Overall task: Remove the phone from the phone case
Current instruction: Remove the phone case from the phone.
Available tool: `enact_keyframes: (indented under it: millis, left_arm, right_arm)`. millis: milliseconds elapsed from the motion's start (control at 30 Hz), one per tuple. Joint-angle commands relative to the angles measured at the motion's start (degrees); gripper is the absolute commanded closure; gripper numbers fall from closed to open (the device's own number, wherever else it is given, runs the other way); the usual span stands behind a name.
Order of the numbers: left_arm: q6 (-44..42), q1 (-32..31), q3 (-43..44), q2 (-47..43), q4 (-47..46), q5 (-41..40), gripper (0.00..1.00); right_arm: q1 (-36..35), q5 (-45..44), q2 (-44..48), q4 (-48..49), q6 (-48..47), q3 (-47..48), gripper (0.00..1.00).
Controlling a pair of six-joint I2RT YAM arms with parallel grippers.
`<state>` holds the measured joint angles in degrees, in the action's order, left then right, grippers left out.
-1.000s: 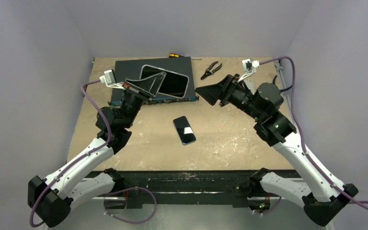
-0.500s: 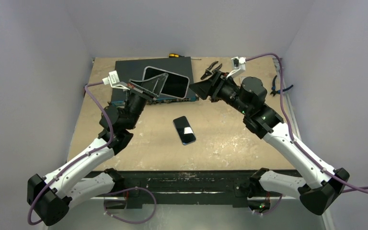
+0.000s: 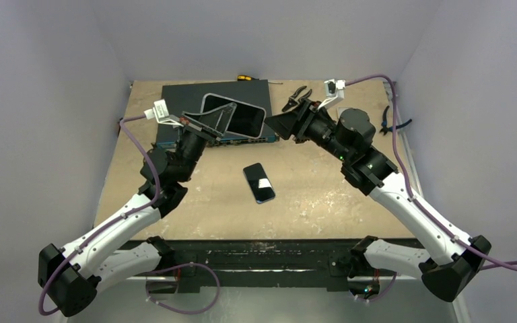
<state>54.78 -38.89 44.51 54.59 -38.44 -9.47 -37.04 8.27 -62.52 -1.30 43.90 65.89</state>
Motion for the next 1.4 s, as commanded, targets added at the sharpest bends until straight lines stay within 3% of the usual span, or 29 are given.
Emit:
enact_keyframes:
  millis: [0,1367]
  left_arm:
    - [-1.18,-0.67,3.04,-0.53,-5.33,-0.72,1.00]
    - [-2.18,-0.84,2.96,-1.95,-8.35,-2.76,1.00]
  right_arm:
    - [-0.54,0.80,-0.74,2.08,0.31,2.23,0.42]
    - [-0.93,-2.08,-6.87,-8.40,0.31,3.02,0.64]
